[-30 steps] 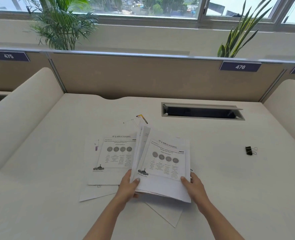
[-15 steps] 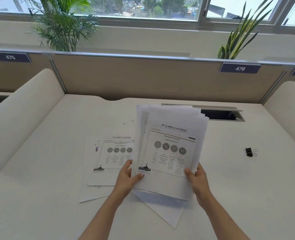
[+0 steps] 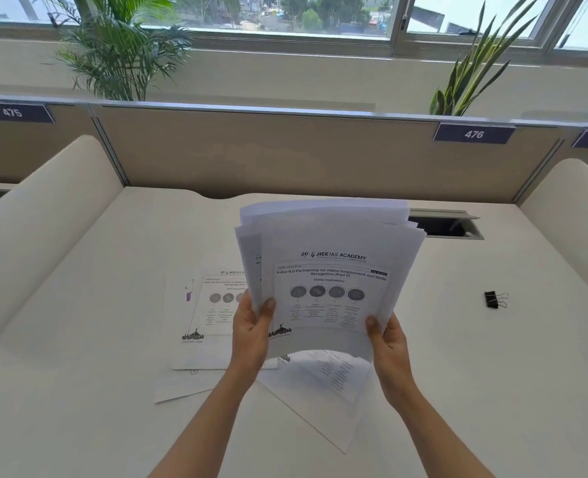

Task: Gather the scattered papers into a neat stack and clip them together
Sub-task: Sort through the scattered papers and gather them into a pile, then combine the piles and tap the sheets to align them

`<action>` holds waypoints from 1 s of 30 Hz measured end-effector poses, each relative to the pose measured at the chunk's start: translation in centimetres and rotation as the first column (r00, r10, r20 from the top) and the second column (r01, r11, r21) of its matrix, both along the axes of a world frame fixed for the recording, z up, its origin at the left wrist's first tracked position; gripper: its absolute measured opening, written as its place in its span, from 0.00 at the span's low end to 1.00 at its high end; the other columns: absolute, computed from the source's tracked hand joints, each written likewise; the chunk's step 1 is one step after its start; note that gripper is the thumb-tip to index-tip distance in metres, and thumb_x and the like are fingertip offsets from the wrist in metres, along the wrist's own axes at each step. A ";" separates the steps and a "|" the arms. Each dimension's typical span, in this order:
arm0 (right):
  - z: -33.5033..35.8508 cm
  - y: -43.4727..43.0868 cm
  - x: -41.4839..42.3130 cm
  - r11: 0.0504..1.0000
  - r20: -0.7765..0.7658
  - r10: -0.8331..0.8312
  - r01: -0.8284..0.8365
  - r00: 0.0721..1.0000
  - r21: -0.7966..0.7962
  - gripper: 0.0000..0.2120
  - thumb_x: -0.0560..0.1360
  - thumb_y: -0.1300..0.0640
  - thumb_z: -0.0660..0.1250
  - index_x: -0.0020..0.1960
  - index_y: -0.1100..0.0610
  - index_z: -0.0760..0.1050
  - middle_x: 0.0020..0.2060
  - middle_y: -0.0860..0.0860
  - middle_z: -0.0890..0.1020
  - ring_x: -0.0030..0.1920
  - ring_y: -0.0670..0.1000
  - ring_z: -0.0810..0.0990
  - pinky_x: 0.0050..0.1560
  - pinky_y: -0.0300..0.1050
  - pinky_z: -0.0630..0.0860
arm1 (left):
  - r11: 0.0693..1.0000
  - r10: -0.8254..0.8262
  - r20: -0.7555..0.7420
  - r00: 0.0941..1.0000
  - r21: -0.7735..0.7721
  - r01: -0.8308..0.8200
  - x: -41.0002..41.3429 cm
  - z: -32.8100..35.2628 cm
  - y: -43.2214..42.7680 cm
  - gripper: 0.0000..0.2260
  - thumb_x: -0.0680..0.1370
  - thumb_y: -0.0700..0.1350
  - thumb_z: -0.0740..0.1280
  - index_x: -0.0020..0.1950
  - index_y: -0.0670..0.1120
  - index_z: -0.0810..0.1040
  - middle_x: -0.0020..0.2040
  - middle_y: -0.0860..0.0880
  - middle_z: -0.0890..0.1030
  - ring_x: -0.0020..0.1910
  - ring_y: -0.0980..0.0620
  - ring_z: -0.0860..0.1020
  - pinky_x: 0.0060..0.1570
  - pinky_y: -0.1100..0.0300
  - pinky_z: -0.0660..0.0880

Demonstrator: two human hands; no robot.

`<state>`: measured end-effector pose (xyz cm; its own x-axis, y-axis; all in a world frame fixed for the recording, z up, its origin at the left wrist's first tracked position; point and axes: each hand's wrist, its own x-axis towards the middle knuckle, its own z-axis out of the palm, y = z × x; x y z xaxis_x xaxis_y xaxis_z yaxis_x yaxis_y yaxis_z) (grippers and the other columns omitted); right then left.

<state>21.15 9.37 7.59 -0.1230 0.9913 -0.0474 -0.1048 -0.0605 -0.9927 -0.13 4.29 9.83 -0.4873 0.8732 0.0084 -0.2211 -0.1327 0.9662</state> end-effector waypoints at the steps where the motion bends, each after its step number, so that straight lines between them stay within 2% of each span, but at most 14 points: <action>1: 0.1 -0.1 0.0 1.000 0.001 -0.011 0.011 1.000 0.017 0.12 0.77 0.52 0.64 0.60 0.48 0.75 0.54 0.47 0.83 0.54 0.46 0.82 0.51 0.43 0.80 | 1.000 0.007 -0.009 1.000 0.008 -0.006 0.1 0.0 -0.2 0.08 0.76 0.46 0.67 0.52 0.58 0.77 0.50 0.54 0.84 0.50 0.52 0.83 0.43 0.58 0.81; 4: 0.5 -0.3 0.1 0.996 0.011 -0.038 0.037 0.999 0.087 0.06 0.75 0.52 0.67 0.51 0.48 0.75 0.50 0.47 0.83 0.49 0.42 0.81 0.44 0.34 0.79 | 0.998 0.051 -0.031 0.998 0.027 -0.051 0.2 0.0 -0.5 0.11 0.72 0.47 0.73 0.52 0.55 0.75 0.52 0.50 0.82 0.53 0.47 0.81 0.45 0.53 0.82; 6: 0.8 -0.4 0.1 0.993 -0.011 -0.039 0.040 0.999 0.114 0.01 0.77 0.53 0.64 0.47 0.49 0.74 0.49 0.48 0.81 0.48 0.42 0.81 0.43 0.35 0.78 | 0.997 0.062 -0.047 0.997 0.057 -0.059 0.4 0.2 -0.5 0.10 0.73 0.46 0.71 0.53 0.52 0.75 0.52 0.44 0.81 0.53 0.44 0.80 0.46 0.51 0.81; 9: 0.8 -0.4 0.0 0.992 -0.039 -0.045 0.049 0.998 0.118 0.08 0.81 0.56 0.58 0.54 0.50 0.75 0.47 0.42 0.83 0.47 0.40 0.81 0.42 0.32 0.77 | 0.996 0.043 -0.050 0.998 0.078 -0.039 1.2 0.3 -0.3 0.05 0.78 0.46 0.65 0.53 0.51 0.77 0.51 0.44 0.81 0.52 0.46 0.81 0.44 0.58 0.80; 11: 1.0 -0.4 -0.3 0.992 -0.042 -0.059 0.063 0.997 0.110 0.11 0.82 0.58 0.56 0.56 0.49 0.76 0.47 0.41 0.84 0.46 0.39 0.82 0.42 0.31 0.77 | 0.996 0.049 -0.050 0.998 0.072 -0.045 1.7 0.3 -0.2 0.06 0.80 0.45 0.62 0.54 0.51 0.77 0.52 0.45 0.82 0.51 0.49 0.82 0.43 0.59 0.80; 13: 1.3 -0.4 -0.5 0.991 -0.036 -0.071 0.075 0.997 0.113 0.12 0.82 0.59 0.56 0.55 0.47 0.76 0.46 0.40 0.84 0.45 0.38 0.81 0.41 0.30 0.77 | 0.996 0.053 -0.049 0.997 0.078 -0.049 1.8 0.4 -0.1 0.07 0.81 0.44 0.60 0.55 0.49 0.77 0.51 0.46 0.82 0.49 0.52 0.82 0.43 0.61 0.80; 15: 1.5 -0.4 -0.4 0.989 -0.029 -0.078 0.081 0.997 0.123 0.12 0.82 0.59 0.56 0.53 0.47 0.76 0.45 0.40 0.84 0.44 0.39 0.81 0.41 0.31 0.77 | 0.994 0.052 -0.043 0.998 0.094 -0.048 1.9 0.6 -0.1 0.07 0.81 0.44 0.59 0.54 0.49 0.76 0.48 0.52 0.83 0.46 0.55 0.82 0.40 0.63 0.79; 18: 1.8 -0.4 -0.3 0.986 -0.014 -0.079 0.080 0.997 0.148 0.09 0.81 0.57 0.57 0.51 0.48 0.75 0.45 0.43 0.83 0.45 0.42 0.81 0.42 0.35 0.77 | 0.990 0.083 -0.069 0.994 0.120 -0.075 1.9 1.1 -0.2 0.06 0.81 0.46 0.59 0.49 0.55 0.75 0.44 0.57 0.81 0.43 0.59 0.81 0.38 0.65 0.78; 20: 1.8 -0.5 -0.4 0.983 -0.003 -0.076 0.075 0.997 0.166 0.09 0.81 0.56 0.57 0.50 0.47 0.75 0.44 0.43 0.82 0.44 0.42 0.80 0.40 0.34 0.77 | 0.987 0.114 -0.083 0.990 0.125 -0.103 1.9 0.9 -0.3 0.05 0.80 0.47 0.60 0.48 0.57 0.74 0.44 0.57 0.80 0.43 0.60 0.80 0.38 0.66 0.78; 23: 1.7 -0.8 -0.5 0.980 0.017 -0.071 0.067 0.997 0.189 0.12 0.82 0.60 0.56 0.52 0.46 0.75 0.42 0.40 0.82 0.39 0.38 0.79 0.35 0.30 0.76 | 0.989 0.117 -0.059 0.991 0.096 -0.111 2.2 0.0 -0.5 0.07 0.80 0.48 0.60 0.56 0.53 0.75 0.47 0.56 0.82 0.46 0.59 0.81 0.39 0.65 0.78; 26: 1.8 -0.9 -0.6 0.971 0.035 -0.086 0.076 0.996 0.226 0.14 0.82 0.62 0.55 0.53 0.47 0.76 0.43 0.40 0.83 0.42 0.39 0.79 0.38 0.29 0.75 | 0.990 0.129 -0.046 0.991 0.061 -0.126 2.3 -0.5 -0.5 0.09 0.82 0.46 0.58 0.59 0.47 0.74 0.47 0.57 0.83 0.46 0.60 0.81 0.39 0.67 0.78; 30: 1.7 -1.1 -0.4 0.962 0.032 -0.114 0.102 0.993 0.254 0.13 0.82 0.61 0.55 0.55 0.48 0.76 0.47 0.43 0.83 0.48 0.42 0.80 0.44 0.31 0.76 | 0.989 0.144 -0.071 0.987 0.056 -0.140 2.2 -0.2 -0.4 0.07 0.82 0.46 0.59 0.55 0.50 0.75 0.46 0.58 0.82 0.44 0.60 0.80 0.38 0.67 0.77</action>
<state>20.76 8.32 9.26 -0.0180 0.9791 0.2025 -0.0513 0.2013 -0.9782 2.12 3.92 9.63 -0.6026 0.7927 0.0918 -0.1238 -0.2065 0.9706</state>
